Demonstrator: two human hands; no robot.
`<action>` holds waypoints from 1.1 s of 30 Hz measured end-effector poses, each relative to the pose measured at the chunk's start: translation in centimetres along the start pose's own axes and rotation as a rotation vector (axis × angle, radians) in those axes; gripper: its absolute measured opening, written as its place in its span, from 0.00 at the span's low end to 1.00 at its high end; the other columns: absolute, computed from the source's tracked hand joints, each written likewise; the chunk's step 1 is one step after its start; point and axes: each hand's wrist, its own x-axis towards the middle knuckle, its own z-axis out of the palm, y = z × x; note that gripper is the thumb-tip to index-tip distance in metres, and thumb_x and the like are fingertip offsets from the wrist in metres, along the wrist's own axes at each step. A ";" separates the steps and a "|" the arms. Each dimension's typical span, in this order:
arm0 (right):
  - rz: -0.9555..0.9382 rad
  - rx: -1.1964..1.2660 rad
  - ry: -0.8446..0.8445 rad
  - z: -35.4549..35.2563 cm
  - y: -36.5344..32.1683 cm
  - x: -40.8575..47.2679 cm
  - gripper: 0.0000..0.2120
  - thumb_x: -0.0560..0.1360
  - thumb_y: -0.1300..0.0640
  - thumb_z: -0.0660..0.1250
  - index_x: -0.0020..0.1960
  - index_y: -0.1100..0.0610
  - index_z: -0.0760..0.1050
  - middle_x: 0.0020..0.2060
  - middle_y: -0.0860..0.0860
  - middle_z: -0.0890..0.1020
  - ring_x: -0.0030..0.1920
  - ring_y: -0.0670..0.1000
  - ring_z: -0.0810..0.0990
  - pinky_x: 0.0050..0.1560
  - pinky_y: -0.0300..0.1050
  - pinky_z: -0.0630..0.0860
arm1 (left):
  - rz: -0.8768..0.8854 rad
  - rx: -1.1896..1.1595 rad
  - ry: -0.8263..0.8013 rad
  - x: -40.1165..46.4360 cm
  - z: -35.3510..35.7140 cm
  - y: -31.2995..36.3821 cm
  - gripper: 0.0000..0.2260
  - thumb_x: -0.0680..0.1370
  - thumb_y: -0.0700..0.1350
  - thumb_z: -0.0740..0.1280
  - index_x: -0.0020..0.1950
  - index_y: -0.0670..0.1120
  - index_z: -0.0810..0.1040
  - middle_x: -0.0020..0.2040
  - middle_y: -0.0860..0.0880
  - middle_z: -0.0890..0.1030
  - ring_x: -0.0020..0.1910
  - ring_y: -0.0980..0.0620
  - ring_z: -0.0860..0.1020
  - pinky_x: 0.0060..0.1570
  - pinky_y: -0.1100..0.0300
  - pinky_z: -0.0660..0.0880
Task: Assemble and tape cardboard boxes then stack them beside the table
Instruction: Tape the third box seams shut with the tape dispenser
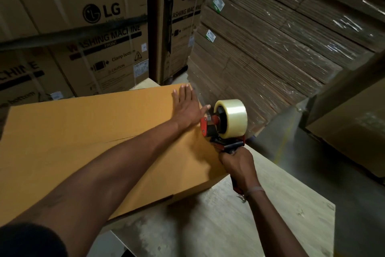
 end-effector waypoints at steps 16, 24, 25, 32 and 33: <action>0.106 0.182 -0.033 -2.6 3.9 -4.7 0.07 0.76 0.65 0.67 0.42 0.60 0.70 0.34 0.57 0.69 0.36 0.56 0.65 0.22 0.40 0.64 | -0.078 0.124 -0.094 -0.7 -0.8 1.3 0.42 0.84 0.68 0.49 0.84 0.40 0.38 0.83 0.38 0.36 0.82 0.38 0.34 0.78 0.36 0.35; 0.033 0.138 -0.037 -2.2 4.4 -4.4 0.18 0.76 0.63 0.69 0.33 0.50 0.68 0.20 0.41 0.69 0.30 0.50 0.65 0.35 0.47 0.65 | -0.100 0.099 -0.096 -3.2 1.0 3.9 0.43 0.83 0.68 0.49 0.83 0.38 0.36 0.83 0.37 0.34 0.81 0.38 0.33 0.79 0.38 0.35; 0.041 0.143 -0.037 -2.3 4.4 -4.5 0.18 0.76 0.63 0.69 0.33 0.50 0.67 0.20 0.42 0.68 0.30 0.50 0.64 0.34 0.47 0.63 | -0.103 0.111 -0.094 -3.2 1.0 3.9 0.43 0.83 0.67 0.49 0.83 0.38 0.37 0.83 0.37 0.34 0.81 0.38 0.33 0.79 0.37 0.36; 0.051 0.126 -0.033 -3.1 6.7 -5.9 0.12 0.72 0.66 0.67 0.36 0.57 0.66 0.26 0.49 0.65 0.32 0.53 0.62 0.36 0.51 0.63 | -0.107 0.157 -0.128 -3.3 0.4 4.1 0.42 0.84 0.66 0.48 0.83 0.38 0.36 0.82 0.36 0.34 0.81 0.37 0.33 0.79 0.36 0.35; 0.035 0.097 -0.039 -3.3 7.1 -6.2 0.14 0.73 0.66 0.67 0.34 0.56 0.65 0.24 0.47 0.64 0.31 0.52 0.61 0.35 0.50 0.62 | -0.109 0.157 -0.128 -3.3 0.4 4.0 0.42 0.84 0.66 0.48 0.83 0.38 0.36 0.82 0.36 0.34 0.81 0.37 0.33 0.78 0.36 0.34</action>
